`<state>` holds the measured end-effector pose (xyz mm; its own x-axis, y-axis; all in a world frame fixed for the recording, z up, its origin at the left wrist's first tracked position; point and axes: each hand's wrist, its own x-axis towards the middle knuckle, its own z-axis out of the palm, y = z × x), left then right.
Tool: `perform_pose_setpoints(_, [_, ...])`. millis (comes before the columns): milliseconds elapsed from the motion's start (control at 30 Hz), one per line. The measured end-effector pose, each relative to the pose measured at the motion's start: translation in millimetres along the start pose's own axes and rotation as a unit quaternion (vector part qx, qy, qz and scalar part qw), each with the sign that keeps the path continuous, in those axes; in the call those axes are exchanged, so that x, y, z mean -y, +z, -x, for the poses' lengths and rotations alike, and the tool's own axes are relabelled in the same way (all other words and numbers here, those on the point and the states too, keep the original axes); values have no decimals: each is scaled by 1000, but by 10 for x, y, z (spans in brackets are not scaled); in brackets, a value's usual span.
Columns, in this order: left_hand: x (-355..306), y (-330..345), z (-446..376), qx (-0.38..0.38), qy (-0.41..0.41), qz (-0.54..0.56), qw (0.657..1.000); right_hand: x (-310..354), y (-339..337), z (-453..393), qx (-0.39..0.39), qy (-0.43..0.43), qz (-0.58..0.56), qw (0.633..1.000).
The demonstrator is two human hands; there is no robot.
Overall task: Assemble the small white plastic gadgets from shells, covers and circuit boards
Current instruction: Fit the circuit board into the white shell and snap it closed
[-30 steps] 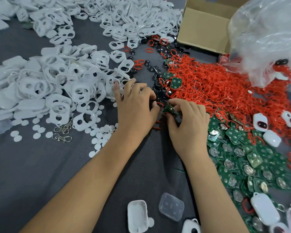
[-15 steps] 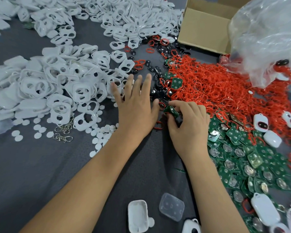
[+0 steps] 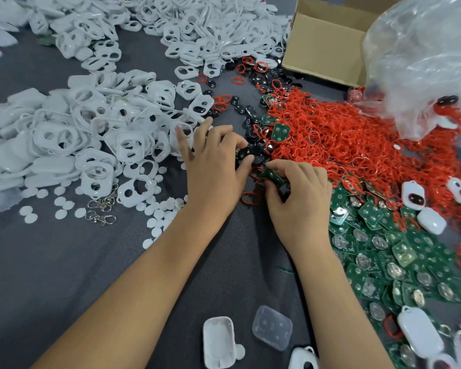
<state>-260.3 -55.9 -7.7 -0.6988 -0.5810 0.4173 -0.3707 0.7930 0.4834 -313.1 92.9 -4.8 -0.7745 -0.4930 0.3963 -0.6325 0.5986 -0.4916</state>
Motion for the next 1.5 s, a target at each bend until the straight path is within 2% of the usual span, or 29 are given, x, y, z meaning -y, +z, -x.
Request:
perform_pose_setpoints(100, [-22, -28, -12, -28, 25, 57, 998, -11, -2, -1, -1, -9, -16, 1000])
perform_pose_setpoints(233, [-67, -86, 0, -27, 48, 91, 994, -19, 8, 3, -17, -7, -39, 999])
perform_pose_setpoints(400, [-117, -220, 123, -67, 96, 73, 990, 19, -89, 9, -88, -27, -78, 993])
perform_pose_setpoints(500, [-161, -307, 248, -62, 97, 105, 988, 68, -227, 77, -122, -46, -95, 987])
perform_pose_setpoints(633, [-109, -448, 586, -35, 102, 184, 977, 86, -409, 270, -84, -41, -116, 989])
perform_pose_setpoints(733, [-34, -577, 890, 40, 83, 218, 972, 95, -538, 525, -58, -62, -124, 989])
perform_pose_setpoints(867, [122, -748, 1224, 124, 83, 218, 964, 53, -694, 936, 17, -89, -110, 990])
perform_pose_setpoints(967, [219, -848, 1407, 178, 81, 203, 959, 23, -783, 1196, 43, -96, -114, 988])
perform_pose_setpoints(1100, [244, -903, 1486, 183, 71, 204, 959, 48, -789, 1356, 80, -69, -66, 992])
perform_pose_setpoints(1233, [233, -899, 1491, 198, 68, 195, 958, 54, -764, 1353, 79, -39, -64, 994])
perform_pose_setpoints(1500, [148, -932, 1499, 194, 93, 148, 965, -22, -748, 1344, 49, 31, -167, 984])
